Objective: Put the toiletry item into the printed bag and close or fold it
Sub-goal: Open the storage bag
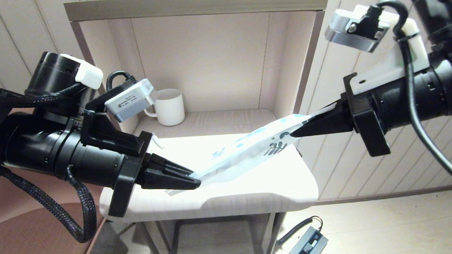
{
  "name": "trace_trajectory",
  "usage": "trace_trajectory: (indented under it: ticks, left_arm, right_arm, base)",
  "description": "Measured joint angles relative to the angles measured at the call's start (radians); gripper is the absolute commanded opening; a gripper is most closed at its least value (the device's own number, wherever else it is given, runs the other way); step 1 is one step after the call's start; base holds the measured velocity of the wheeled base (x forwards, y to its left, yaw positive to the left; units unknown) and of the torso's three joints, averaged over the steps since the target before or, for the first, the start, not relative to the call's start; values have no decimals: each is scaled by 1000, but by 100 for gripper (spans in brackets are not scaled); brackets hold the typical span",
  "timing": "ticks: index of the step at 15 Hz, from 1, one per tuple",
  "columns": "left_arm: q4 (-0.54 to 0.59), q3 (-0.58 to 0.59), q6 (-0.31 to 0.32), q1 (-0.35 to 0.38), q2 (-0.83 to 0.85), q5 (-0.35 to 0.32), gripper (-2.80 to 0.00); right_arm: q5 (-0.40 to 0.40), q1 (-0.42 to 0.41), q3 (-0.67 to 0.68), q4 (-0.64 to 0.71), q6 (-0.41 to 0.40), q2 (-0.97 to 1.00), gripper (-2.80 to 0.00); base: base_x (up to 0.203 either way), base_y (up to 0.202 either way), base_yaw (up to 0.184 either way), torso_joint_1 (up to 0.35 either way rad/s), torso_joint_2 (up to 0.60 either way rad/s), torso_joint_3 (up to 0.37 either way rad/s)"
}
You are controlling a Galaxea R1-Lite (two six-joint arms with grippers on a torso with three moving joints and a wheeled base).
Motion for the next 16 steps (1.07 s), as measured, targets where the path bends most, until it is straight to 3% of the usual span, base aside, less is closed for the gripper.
trace_trajectory:
  ticks: [3,8,16]
  left_arm:
    - [-5,14,-1,1,-7,0,-280]
    - [-129,68,-9,7,-5,-1,-280]
    - [-132,77,-10,35,12,-6,-280]
  right_arm:
    - [2,-12,-1,1,-1,-11,-280]
    - [3,-22,4,-1,-1,-14,-280]
    - [14,-20,9,-2,-1,-7,-280]
  base:
    - [0,0,0,0,0,0]
    - [0,0,0,0,0,0]
    - [0,0,0,0,0,0]
